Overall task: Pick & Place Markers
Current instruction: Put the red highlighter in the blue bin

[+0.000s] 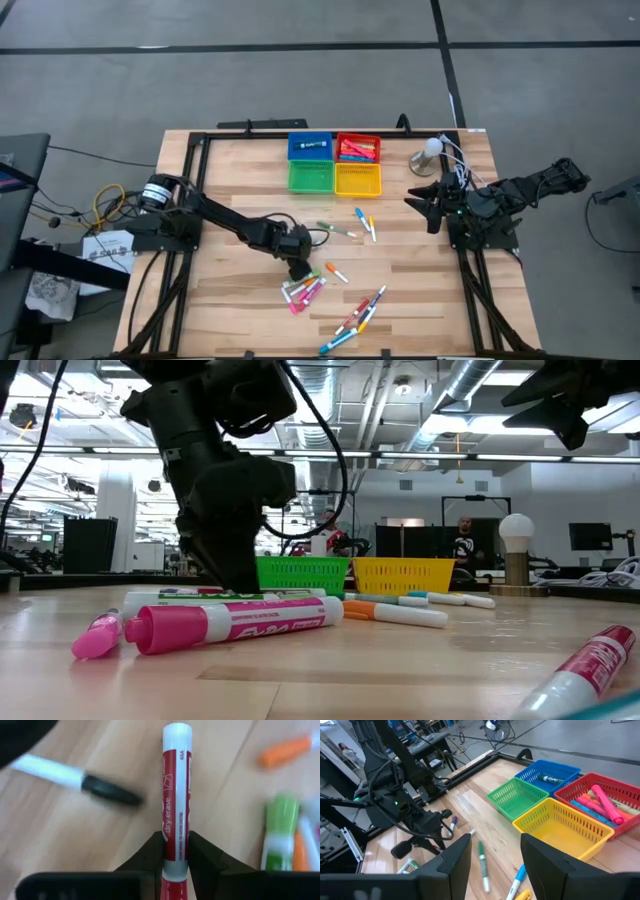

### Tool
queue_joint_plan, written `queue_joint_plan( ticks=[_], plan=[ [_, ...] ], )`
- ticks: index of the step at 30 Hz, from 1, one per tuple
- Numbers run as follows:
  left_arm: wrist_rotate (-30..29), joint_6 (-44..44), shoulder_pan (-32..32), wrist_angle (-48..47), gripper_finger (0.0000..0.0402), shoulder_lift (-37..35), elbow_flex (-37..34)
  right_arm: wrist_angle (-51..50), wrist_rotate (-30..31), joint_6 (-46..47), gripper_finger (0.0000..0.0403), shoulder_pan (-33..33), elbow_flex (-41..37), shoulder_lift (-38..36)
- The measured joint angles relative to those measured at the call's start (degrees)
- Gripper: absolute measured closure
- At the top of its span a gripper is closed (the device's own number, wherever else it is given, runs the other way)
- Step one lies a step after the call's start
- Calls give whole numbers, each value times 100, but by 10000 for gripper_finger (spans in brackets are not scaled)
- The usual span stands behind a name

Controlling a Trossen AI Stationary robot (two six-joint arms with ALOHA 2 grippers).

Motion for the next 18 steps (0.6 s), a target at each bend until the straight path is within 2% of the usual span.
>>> queue_joint_plan(
  ticks=[9,14,18],
  plan=[
    [768,66,231,-192,337,-1324,-3,2,0,0,241,1,0,0],
    [1378,37,471,141,337,-2362,10,2,0,0,241,1,0,1],
    [2008,-168,637,848,337,-3152,10,0,0,0,241,0,0,2]
  ],
)
